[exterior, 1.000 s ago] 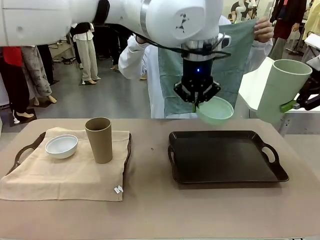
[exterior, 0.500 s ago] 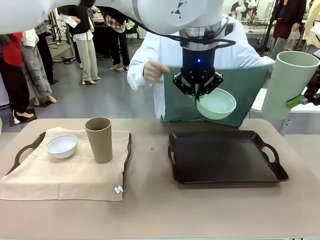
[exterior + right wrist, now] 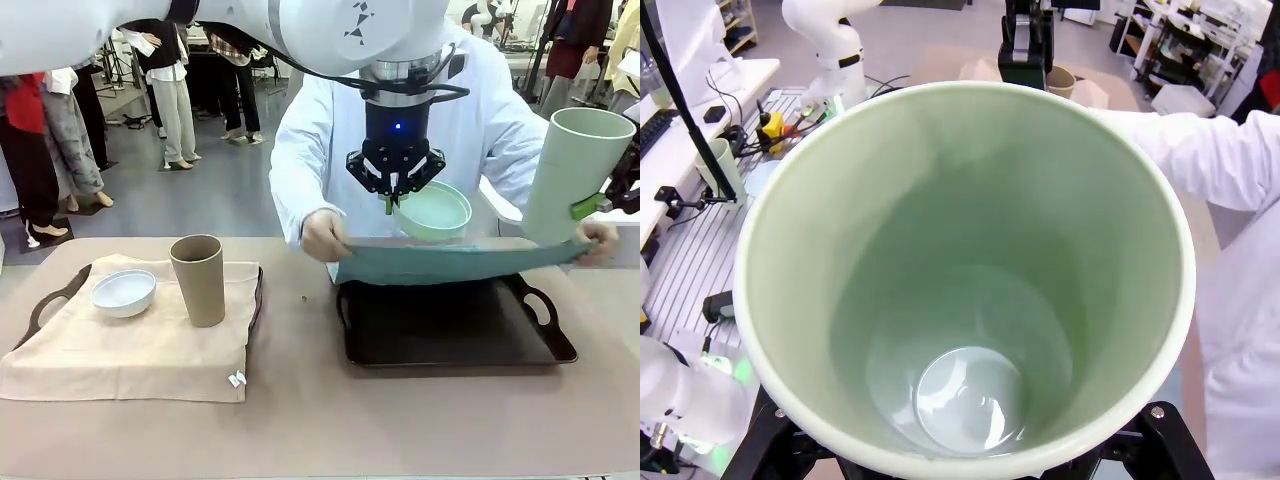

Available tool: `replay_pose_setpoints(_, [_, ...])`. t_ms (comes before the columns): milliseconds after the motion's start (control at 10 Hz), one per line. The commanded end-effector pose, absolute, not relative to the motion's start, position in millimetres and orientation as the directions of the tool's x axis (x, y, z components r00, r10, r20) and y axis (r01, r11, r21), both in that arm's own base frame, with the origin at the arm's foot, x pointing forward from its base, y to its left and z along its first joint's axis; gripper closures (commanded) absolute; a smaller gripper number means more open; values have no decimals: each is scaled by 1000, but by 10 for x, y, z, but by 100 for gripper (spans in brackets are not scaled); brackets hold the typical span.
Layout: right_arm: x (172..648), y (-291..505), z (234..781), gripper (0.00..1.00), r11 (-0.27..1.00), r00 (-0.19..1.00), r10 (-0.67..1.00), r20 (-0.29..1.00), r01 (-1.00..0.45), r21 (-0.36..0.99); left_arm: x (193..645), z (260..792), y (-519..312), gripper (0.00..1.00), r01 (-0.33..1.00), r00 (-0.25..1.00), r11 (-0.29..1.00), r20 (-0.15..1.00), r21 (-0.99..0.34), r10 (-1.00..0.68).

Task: Set up a tray with a mat and arrange the tableware.
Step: Place the Picnic Bowl and Reusable plastic cup back onto the Handle tray in front of the human's position.

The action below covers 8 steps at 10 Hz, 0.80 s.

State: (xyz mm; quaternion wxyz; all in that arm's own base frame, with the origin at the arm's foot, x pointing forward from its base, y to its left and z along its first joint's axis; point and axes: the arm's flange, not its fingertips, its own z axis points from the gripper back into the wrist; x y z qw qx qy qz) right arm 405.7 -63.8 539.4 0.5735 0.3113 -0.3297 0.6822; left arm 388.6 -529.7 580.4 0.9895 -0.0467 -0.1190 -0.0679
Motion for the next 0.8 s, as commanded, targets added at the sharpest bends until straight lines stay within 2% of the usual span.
replay_pose_setpoints(0, [4081,-632,5415,100,-128,-162,573,803,-986,-108,3880,5856,-5294,100,155,961,985,244,-81,-131])
replay_pose_setpoints(700, [4081,-632,5415,100,-128,-162,573,803,-986,-108,3880,5856,-5294,100,155,961,985,244,-81,-131])
